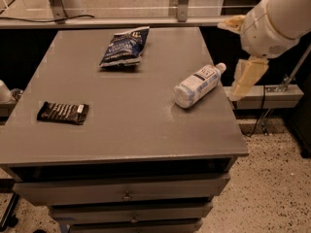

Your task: Move blue plastic bottle near blue chip bag

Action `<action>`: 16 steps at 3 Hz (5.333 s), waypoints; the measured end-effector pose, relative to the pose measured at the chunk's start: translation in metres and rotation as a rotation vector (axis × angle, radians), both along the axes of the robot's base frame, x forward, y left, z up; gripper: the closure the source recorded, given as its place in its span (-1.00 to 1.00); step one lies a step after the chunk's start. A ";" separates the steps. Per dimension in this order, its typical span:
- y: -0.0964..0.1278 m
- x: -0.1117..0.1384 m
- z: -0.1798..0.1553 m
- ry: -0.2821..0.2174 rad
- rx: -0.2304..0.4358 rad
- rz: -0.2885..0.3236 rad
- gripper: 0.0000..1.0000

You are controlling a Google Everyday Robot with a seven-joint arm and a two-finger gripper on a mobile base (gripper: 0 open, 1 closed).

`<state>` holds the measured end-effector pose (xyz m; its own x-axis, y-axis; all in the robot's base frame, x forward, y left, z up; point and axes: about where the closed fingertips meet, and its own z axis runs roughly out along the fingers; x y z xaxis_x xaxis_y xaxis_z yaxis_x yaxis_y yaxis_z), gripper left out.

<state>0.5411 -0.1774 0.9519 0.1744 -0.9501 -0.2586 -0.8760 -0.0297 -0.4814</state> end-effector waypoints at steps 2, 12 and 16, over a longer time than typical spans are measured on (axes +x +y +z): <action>0.038 0.049 -0.067 0.052 -0.054 0.246 -1.00; 0.175 0.206 -0.068 -0.212 -0.340 0.834 1.00; 0.274 0.232 -0.096 -0.239 -0.323 1.107 0.19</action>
Offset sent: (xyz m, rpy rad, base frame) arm 0.0728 0.0505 -0.1066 -0.0944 0.1017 0.3468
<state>0.7734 0.0968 0.8557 0.9569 -0.2657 0.1174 -0.1845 -0.8681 -0.4608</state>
